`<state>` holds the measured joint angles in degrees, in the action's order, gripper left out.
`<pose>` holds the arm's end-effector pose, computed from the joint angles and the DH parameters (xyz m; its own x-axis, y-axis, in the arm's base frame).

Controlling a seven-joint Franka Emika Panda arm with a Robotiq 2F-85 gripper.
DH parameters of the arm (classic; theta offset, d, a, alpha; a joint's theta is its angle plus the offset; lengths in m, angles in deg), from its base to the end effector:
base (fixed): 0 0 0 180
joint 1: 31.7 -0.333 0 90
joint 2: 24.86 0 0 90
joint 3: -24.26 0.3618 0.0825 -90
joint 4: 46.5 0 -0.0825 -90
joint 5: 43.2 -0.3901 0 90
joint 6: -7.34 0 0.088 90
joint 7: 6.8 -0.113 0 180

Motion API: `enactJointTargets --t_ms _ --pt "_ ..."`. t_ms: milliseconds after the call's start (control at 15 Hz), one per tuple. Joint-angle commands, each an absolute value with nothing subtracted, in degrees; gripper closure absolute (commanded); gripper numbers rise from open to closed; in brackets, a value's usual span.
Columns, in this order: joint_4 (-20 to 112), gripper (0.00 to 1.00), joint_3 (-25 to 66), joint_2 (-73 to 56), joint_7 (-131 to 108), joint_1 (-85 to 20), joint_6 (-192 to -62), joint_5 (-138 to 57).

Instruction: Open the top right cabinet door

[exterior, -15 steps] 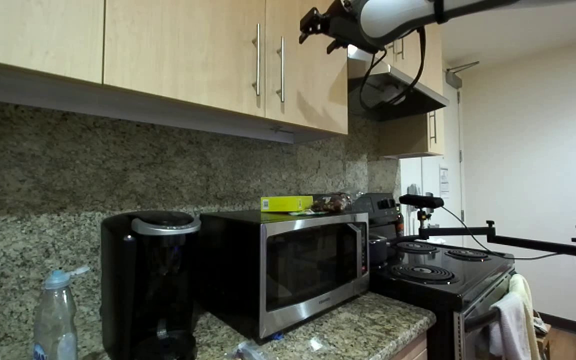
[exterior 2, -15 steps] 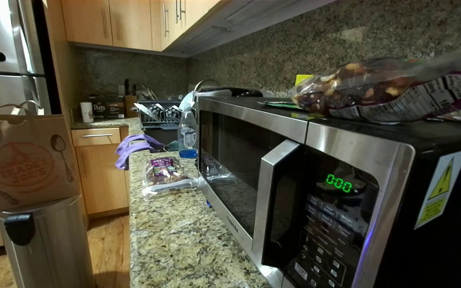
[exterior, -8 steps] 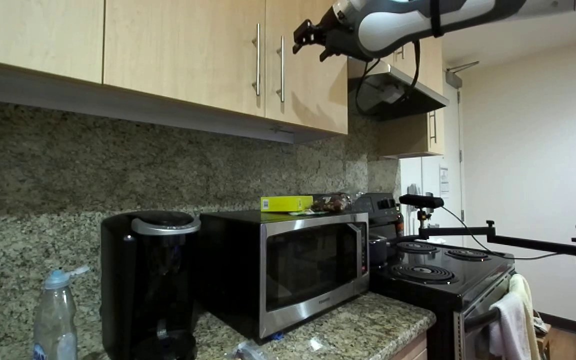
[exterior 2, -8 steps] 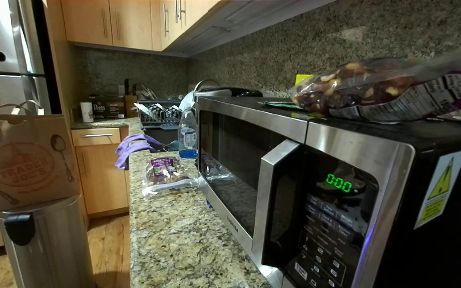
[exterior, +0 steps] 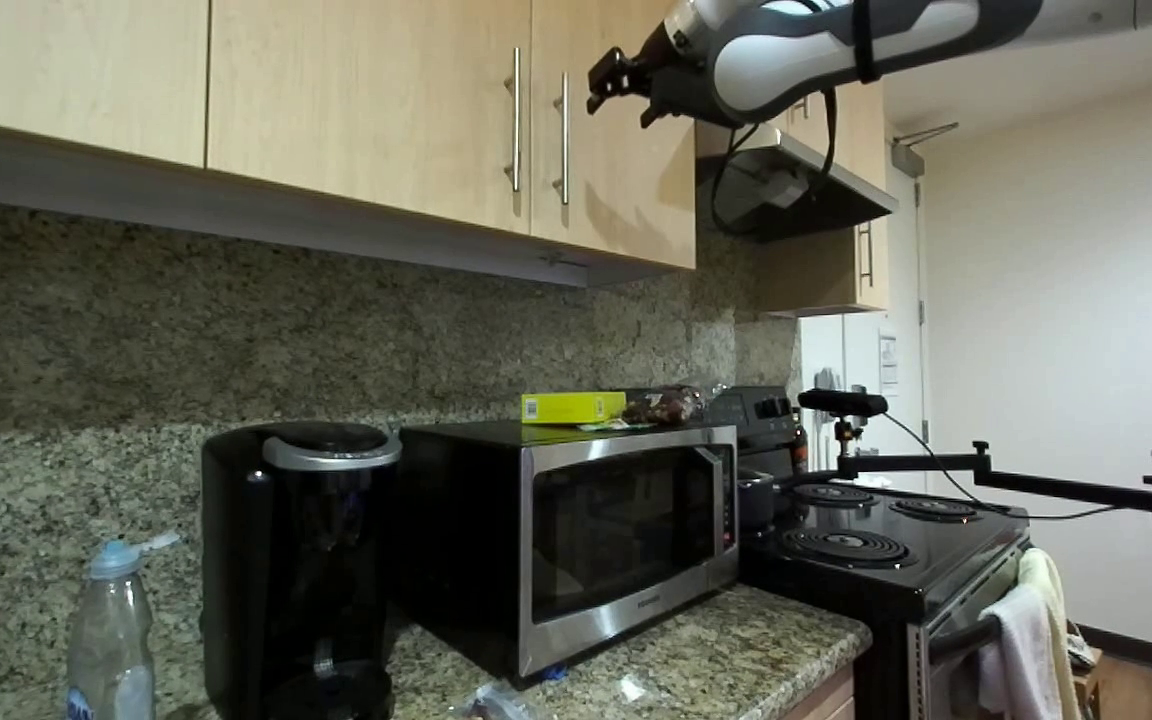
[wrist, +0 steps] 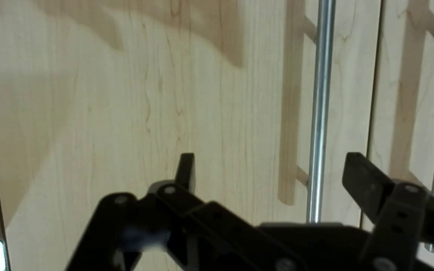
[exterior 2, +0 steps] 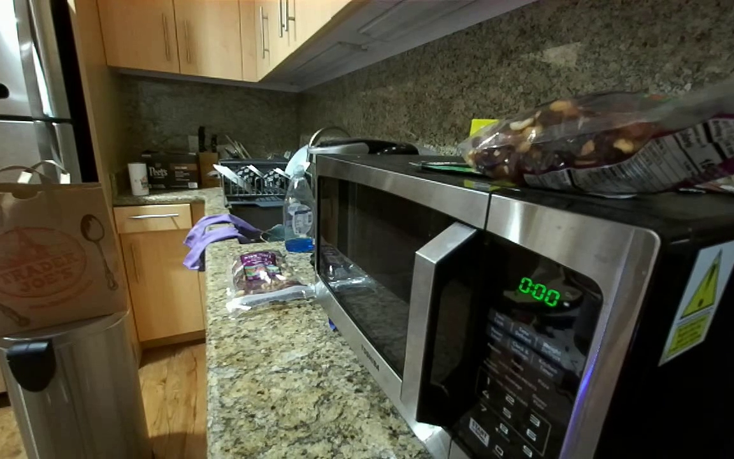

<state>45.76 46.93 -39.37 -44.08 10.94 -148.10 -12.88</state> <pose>0.4881 -0.1058 0.9113 0.1130 -0.1092 0.9876 -0.5602 -0.8279 -0.0275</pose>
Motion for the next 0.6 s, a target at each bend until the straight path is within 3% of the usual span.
enactJointTargets --t_ms 0,533 --pt "44.2 0.00 47.7 -37.1 -44.7 11.0 -149.5 -12.2" --pt "38.3 0.00 50.2 -30.6 -46.7 12.1 -153.7 -6.9"
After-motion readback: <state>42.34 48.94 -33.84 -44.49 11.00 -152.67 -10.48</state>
